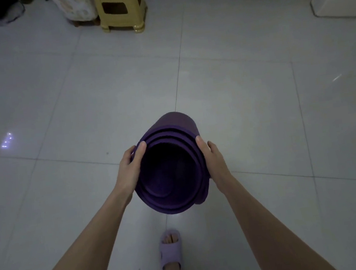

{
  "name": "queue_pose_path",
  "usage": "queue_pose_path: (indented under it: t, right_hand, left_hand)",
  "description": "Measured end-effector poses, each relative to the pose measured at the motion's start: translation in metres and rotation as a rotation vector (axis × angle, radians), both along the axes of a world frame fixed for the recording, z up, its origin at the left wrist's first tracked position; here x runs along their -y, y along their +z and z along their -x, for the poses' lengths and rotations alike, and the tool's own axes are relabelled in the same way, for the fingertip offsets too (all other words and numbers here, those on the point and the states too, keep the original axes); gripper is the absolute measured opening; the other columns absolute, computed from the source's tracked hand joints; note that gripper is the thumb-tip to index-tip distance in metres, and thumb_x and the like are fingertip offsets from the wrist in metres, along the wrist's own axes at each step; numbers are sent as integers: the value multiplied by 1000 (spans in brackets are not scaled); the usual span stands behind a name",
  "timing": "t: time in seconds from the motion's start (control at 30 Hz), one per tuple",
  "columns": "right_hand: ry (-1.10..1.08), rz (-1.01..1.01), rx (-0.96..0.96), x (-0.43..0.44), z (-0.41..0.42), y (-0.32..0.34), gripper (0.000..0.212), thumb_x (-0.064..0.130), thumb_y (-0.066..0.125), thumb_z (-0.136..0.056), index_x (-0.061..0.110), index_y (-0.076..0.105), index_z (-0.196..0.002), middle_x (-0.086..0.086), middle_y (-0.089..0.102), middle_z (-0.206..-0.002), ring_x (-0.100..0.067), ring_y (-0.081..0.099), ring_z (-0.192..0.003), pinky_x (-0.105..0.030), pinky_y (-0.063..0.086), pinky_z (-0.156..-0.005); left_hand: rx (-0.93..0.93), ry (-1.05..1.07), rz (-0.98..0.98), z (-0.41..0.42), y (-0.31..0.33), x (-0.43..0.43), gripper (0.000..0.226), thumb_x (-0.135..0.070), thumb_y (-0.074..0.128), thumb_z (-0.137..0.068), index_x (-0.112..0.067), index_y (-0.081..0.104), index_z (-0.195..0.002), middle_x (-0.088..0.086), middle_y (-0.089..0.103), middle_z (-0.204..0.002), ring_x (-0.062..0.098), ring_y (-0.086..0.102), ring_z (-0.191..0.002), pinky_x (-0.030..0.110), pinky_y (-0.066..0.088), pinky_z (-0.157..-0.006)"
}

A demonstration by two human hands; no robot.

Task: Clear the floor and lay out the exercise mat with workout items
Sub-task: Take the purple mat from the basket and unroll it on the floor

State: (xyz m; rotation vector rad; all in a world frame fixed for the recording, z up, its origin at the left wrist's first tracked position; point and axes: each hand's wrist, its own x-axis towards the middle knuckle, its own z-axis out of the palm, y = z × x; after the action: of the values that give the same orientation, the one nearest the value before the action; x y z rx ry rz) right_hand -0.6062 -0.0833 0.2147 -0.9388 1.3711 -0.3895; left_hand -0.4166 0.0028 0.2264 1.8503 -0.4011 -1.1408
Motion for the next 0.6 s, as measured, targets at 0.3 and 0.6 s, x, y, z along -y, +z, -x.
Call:
queue_pose_path:
  t: [0.3,0.6]
  right_hand:
    - [109,-457,-52,-36,-2,-70,119,93,52,-46,37,21,-147,-4,35,-148,-40,46,-122,-54,45,-78]
    - [61,-264,-30,-86,-4,-178,118,69,77,-53,24,25,-148,2,46,-143,-24,53,-119,-48,46,-99]
  left_hand:
    - [-281,-309,-183,-19,-76,-44,83,-79,55,-67,-23,57,-128,-2,67,-118,17,65,-105,36,46,-95]
    - [-233,-141,-257,-8,-172,-88,116,-57,84,-47,-20,33,-144,-8,60,-117,9,70,-87,20,54,-63]
